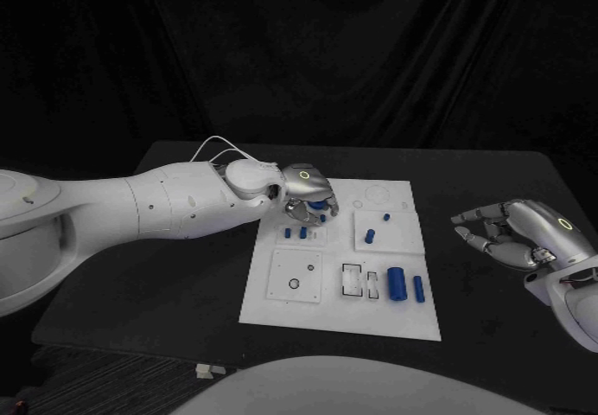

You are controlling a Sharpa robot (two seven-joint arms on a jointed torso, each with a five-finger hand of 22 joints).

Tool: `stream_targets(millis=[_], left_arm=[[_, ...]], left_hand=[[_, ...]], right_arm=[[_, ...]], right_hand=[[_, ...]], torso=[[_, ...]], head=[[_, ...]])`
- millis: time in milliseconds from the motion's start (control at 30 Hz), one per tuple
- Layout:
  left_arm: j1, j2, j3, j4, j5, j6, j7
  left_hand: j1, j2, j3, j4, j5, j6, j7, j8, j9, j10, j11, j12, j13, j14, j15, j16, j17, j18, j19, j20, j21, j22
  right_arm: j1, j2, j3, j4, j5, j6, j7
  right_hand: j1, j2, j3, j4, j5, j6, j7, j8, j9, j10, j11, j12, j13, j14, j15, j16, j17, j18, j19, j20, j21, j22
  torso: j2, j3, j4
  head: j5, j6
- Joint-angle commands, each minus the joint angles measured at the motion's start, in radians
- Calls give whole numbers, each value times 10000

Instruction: Assemble the parts on the task board

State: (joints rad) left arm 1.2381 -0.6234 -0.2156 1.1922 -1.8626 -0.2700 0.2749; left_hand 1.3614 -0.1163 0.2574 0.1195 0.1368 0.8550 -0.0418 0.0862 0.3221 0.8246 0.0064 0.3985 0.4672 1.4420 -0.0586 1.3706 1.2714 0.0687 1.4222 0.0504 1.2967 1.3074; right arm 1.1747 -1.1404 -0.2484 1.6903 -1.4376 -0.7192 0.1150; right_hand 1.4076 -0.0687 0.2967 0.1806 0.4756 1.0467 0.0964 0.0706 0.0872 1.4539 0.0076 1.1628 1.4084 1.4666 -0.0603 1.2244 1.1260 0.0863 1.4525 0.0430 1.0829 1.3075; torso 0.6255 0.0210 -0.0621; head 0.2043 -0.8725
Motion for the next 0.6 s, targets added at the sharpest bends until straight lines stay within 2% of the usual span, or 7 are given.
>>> stream_targets(millis=[33, 167, 267, 433, 600], left_arm=[[-23, 34, 9, -42, -40, 196, -138], [-28, 47, 9, -93, -40, 195, -163], [-30, 59, 9, -126, -40, 178, -174], [-31, 96, 9, -195, -40, 130, -186], [-34, 183, 9, -323, -40, 131, -170]], left_hand=[[94, 37, 94, -65, 168, 103, 18, 39, -30, 67, -27, -4, -42, -21, -35, 51, -14, -65, 45, 43, 35, 1816], [155, 49, 288, -154, 353, 353, 48, 127, -47, 168, -70, -50, -117, -59, -59, 8, -120, -60, 34, 28, 9, 1809], [140, 52, 332, -158, 357, 430, 73, 151, -51, 179, -81, -77, -147, -69, -65, -2, -147, -56, 25, 23, -8, 1804], [124, 121, 513, -184, 357, 652, 183, 217, -67, 435, -160, -74, -229, -78, -108, -15, -207, -55, 24, -1, -17, 1803], [98, 155, 612, -198, 316, 778, 172, 253, -76, 691, -182, -55, -287, -101, -122, -52, -292, -47, 4, -16, -61, 1791]], right_arm=[[-28, -10, 5, -11, -21, -26, -18], [-32, 2, 4, -28, -21, 1, -28], [-39, 7, 4, -39, -21, 21, -38], [-52, 18, 4, -66, -21, 58, -56], [-84, 41, 4, -98, -21, 78, -69]], right_hand=[[-39, -64, 29, 20, 63, -12, 16, 10, -7, -35, -16, -48, -2159, 314, -47, -63, -14, 28, -43, -6, -59, 1449], [-46, -65, 30, 23, 69, -7, 15, 12, -6, -37, -17, -54, -2163, 314, -47, -64, -17, 28, -44, -6, -64, 1448], [-46, -65, 30, 23, 69, -7, 15, 12, -6, -37, -17, -54, -2163, 314, -47, -64, -17, 28, -44, -6, -64, 1448], [-46, -65, 30, 23, 69, -7, 15, 12, -6, -37, -17, -54, -2163, 314, -47, -64, -17, 28, -44, -6, -64, 1448], [-54, -62, 35, 25, 76, -1, 13, 15, -5, -39, -18, -59, -2166, 314, -47, -67, -22, 27, -43, -6, -58, 1449]], torso=[[4, 9, 13], [7, 2, 6], [4, -1, -11], [0, 1, 7], [7, 6, 4]], head=[[-25, -2], [-36, -2], [-38, -2], [-51, -2], [-23, -2]])
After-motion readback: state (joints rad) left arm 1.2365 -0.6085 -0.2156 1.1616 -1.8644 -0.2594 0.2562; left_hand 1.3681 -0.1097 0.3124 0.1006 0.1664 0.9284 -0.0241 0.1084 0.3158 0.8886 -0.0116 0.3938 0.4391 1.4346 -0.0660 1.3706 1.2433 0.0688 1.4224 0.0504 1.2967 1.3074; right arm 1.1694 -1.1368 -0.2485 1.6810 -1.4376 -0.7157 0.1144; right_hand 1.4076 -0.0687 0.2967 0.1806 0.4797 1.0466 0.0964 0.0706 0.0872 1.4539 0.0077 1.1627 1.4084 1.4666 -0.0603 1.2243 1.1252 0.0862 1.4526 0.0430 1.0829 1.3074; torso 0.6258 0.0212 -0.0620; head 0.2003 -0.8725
